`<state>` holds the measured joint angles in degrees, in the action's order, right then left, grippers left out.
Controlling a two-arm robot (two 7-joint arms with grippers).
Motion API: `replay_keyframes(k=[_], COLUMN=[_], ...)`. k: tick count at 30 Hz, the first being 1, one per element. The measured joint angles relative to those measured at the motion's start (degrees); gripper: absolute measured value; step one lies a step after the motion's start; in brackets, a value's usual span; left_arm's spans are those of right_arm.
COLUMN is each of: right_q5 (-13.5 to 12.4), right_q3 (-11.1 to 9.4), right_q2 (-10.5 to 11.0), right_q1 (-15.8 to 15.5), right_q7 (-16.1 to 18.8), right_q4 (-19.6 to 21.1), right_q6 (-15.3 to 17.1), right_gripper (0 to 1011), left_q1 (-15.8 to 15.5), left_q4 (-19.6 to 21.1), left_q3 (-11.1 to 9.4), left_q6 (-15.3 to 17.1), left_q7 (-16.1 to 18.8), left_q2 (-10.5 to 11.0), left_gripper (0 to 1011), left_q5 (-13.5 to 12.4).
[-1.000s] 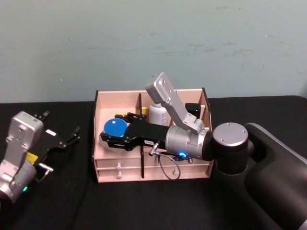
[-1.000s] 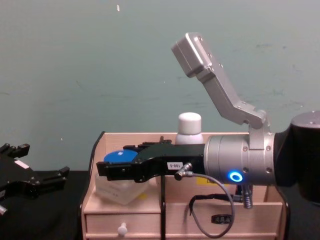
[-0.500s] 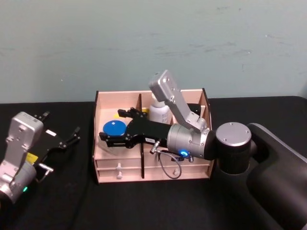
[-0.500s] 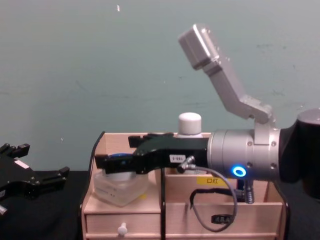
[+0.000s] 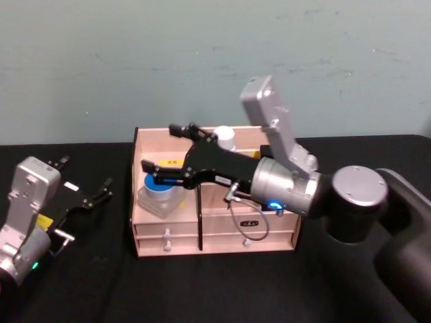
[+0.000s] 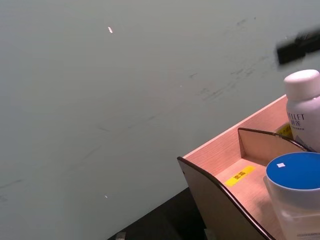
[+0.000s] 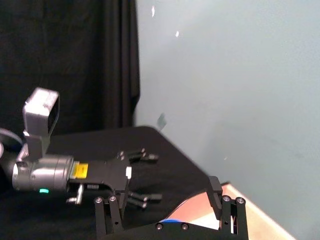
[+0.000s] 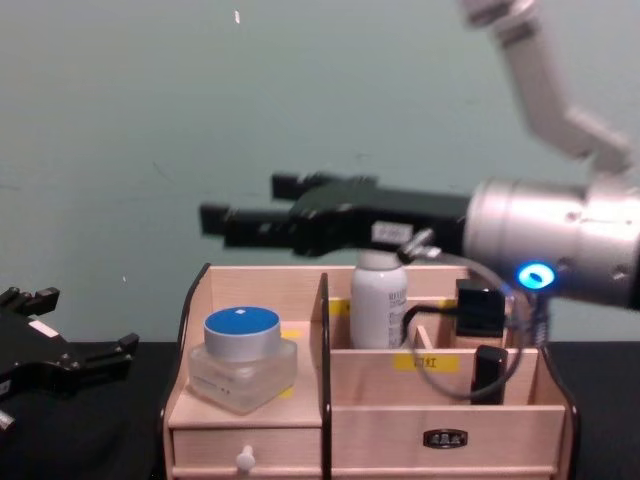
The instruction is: Pick up the facial cleanser and watermelon frost from the table and place them into the tiered storage box.
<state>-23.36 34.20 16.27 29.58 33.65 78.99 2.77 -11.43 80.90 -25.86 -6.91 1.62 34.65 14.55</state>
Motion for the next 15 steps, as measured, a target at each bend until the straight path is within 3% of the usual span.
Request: replay_keyframes(k=[5,9,15], right_q5=[0.1,1.5,3.8], right_q3=[-2.5,-6.3,-11.4], right_q2=[3.0,5.2,6.2], right_q1=[-4.0,-8.9,-14.7], right_q7=[-4.3,-10.0,-16.8], right_q4=[7.2,12.6,16.4], right_q6=[-0.9,-2.7,-5.3], right_gripper=[1002,1002,1002], left_q1=[0.0,0.0,0.0], left_q4=[0.0,0.0,0.0], left_q3=[0.0,0.0,0.0], left_q6=[0.0,0.0,0.0], left_q7=[0.0,0.0,0.0], left_q2=[0.0,0.0,0.0], left_gripper=[1010,1010,1010], left_q5=[0.0,0.0,0.0])
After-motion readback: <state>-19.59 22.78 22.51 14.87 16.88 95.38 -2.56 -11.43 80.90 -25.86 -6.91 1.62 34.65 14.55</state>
